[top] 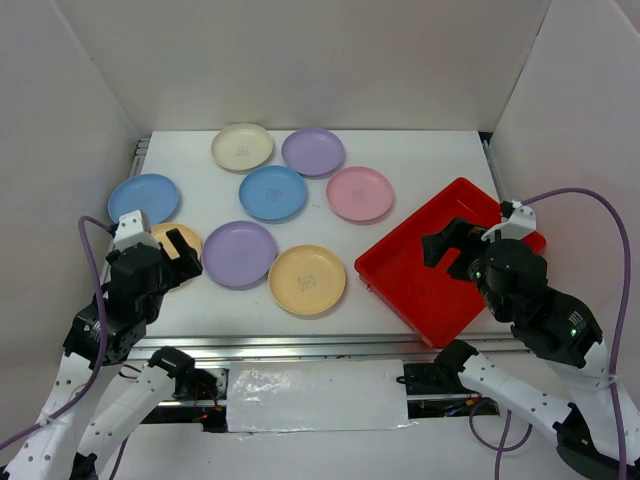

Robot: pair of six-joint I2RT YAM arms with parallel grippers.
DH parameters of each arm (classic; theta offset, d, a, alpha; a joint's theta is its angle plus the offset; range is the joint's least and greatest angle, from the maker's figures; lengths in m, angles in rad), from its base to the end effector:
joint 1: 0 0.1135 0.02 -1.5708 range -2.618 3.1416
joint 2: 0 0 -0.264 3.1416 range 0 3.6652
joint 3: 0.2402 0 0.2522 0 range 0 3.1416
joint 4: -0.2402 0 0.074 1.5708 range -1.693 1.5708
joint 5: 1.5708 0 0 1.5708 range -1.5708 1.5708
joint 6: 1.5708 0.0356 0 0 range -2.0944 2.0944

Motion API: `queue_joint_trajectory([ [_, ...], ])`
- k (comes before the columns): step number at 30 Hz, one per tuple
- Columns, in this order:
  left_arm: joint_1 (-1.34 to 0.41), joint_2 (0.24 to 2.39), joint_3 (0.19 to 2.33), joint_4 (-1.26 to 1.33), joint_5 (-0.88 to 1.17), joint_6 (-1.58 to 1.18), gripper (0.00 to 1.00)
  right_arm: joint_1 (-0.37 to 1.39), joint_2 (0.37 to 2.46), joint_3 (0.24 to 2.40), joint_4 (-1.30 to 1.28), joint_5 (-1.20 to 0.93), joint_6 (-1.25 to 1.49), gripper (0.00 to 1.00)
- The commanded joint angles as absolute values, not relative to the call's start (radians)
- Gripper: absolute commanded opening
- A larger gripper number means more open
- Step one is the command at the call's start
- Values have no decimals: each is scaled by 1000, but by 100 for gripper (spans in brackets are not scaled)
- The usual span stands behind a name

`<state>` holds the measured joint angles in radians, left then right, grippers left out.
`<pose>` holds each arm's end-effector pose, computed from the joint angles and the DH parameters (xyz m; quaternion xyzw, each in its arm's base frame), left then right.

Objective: Place the plates into the plastic bin on the countertop

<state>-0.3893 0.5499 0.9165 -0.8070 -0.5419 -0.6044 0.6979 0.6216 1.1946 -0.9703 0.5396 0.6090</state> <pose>0.0964 -0.0197 0.3507 -0.2299 0.7936 -0.0473 0.5614 0.0693 0.0342 0.4100 0.1118 0.8084 0.1482 0.5586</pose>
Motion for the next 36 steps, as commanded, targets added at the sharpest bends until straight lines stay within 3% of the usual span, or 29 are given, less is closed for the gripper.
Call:
queue_joint_trajectory([
  [1,-387,563,939,-778,-558,-607,99,707,634,1233,-994,577,612,100],
  [13,-387,569,939,-781,-568,-615,99,706,727,1224,-824,418,542,100],
  [18,-388,581,940,-784,-572,-617,99,710,1095,1354,-692,255,544,100],
  [22,-387,581,937,-781,-569,-615,99,704,1477,1514,-621,296,603,100],
  [31,-383,624,937,-769,-542,-600,99,646,2281,2268,-843,266,730,93],
  [33,-382,626,937,-767,-532,-594,99,631,2342,2347,-845,239,750,90],
  [36,-379,624,934,-758,-514,-583,99,595,2356,2248,-714,189,790,85],
])
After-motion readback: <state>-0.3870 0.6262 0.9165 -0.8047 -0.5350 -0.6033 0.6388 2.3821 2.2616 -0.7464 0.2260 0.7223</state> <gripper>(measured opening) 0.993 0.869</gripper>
